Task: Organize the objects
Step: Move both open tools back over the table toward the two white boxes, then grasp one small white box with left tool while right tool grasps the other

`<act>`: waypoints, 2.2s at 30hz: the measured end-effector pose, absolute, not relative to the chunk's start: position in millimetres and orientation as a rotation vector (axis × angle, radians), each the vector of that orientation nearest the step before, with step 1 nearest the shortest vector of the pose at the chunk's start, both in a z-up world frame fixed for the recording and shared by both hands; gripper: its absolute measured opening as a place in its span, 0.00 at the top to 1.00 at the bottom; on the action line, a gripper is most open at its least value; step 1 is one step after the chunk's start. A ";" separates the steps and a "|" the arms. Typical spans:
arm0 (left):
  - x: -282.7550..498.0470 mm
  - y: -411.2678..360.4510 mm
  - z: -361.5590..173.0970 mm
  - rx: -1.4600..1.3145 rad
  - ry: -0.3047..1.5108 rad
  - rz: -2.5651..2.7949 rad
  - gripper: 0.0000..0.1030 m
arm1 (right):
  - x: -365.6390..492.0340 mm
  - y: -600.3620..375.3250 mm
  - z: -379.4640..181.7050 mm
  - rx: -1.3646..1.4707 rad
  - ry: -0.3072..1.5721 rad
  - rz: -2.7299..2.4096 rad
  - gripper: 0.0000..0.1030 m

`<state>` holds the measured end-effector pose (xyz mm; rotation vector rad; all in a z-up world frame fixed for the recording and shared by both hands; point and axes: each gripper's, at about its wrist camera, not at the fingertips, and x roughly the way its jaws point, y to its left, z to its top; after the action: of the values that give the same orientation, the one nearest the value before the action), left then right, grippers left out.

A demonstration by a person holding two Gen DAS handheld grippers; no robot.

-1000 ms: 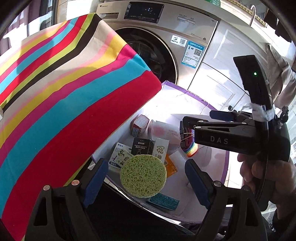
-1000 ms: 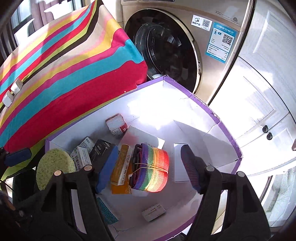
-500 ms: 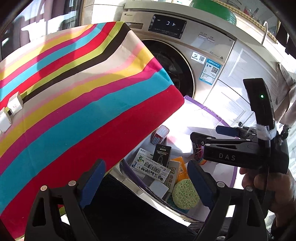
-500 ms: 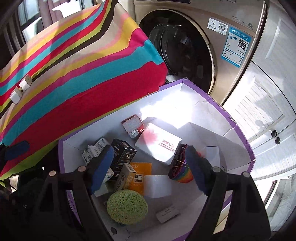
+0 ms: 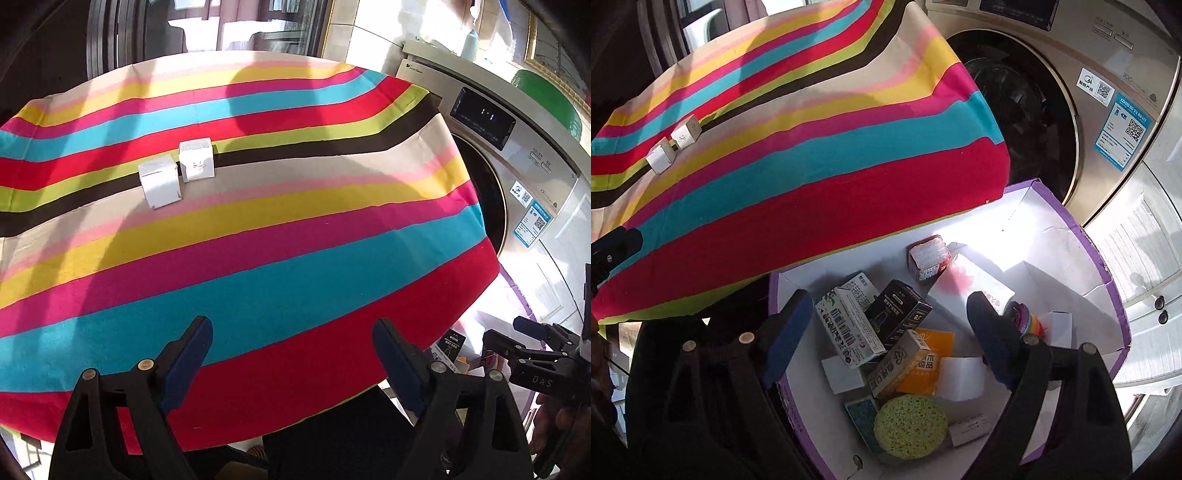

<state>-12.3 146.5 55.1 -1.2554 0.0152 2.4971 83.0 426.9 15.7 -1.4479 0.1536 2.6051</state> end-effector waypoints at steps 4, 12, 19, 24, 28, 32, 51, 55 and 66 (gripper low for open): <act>-23.3 131.6 48.4 -1.299 0.009 2.548 0.19 | 75.0 412.1 14.4 -1.478 0.129 2.635 0.15; -36.1 117.8 40.3 -1.340 -0.002 2.603 0.24 | 59.0 384.0 13.7 -1.514 0.053 2.682 0.15; -51.4 105.8 34.7 -1.371 -0.029 2.642 0.26 | 46.0 365.2 15.1 -1.532 0.017 2.721 0.15; -70.7 84.4 36.7 -1.365 -0.150 2.696 0.26 | 35.7 352.7 13.7 -1.549 -0.003 2.742 0.15; -91.1 69.9 41.7 -1.342 -0.243 2.719 0.26 | 28.7 344.1 14.8 -1.550 -0.014 2.766 0.15; -113.2 68.9 46.6 -1.323 -0.263 2.736 0.27 | 22.0 335.4 13.9 -1.558 -0.014 2.784 0.15; -181.1 64.2 28.6 -1.338 -0.182 2.782 0.58 | -12.4 317.2 15.2 -1.555 0.014 2.819 0.14; -182.6 50.0 27.3 -1.316 -0.141 2.818 0.59 | -31.6 299.2 15.8 -1.541 0.000 2.846 0.14; -189.4 3.3 27.4 -1.319 -0.170 2.823 0.59 | -100.4 222.4 23.2 -1.462 -0.046 2.970 0.12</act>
<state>-189.4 3.3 27.4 -1.3193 -0.1697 2.8233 -100.4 222.4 23.2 -1.4625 -0.0455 2.9698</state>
